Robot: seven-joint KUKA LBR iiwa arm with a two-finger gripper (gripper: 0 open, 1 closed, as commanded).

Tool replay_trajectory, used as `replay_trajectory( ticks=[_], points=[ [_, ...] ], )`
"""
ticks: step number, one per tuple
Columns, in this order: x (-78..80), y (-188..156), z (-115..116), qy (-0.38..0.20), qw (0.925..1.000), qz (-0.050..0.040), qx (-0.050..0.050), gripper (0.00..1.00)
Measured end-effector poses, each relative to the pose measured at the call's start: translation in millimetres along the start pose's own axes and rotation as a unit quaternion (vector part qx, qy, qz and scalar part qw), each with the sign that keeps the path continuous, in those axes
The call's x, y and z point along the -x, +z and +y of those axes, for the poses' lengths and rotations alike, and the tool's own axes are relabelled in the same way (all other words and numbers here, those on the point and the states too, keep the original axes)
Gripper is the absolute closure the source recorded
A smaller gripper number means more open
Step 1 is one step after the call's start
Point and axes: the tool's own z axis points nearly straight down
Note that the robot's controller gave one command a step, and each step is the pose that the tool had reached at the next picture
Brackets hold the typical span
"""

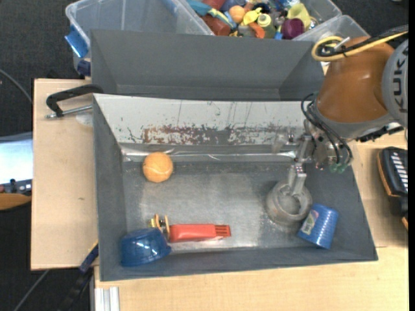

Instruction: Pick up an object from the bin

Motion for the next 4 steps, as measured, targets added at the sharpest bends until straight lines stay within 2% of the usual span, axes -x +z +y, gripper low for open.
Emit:
replay_trajectory(
  ticks=[1,2,3,4],
  points=[
    [1.8,-4.6,0.2,-0.001,1.0000,-0.0042,-0.001,0.00],
    [-7.2,38.3,-11.7,-0.020,0.9998,-0.0061,0.000,0.00],
    [-1.6,67.8,-37.3,-0.012,0.9999,-0.0039,0.000,0.00],
    [-8.8,87.3,-46.7,0.054,0.9985,-0.0071,0.001,0.00]
  ],
)
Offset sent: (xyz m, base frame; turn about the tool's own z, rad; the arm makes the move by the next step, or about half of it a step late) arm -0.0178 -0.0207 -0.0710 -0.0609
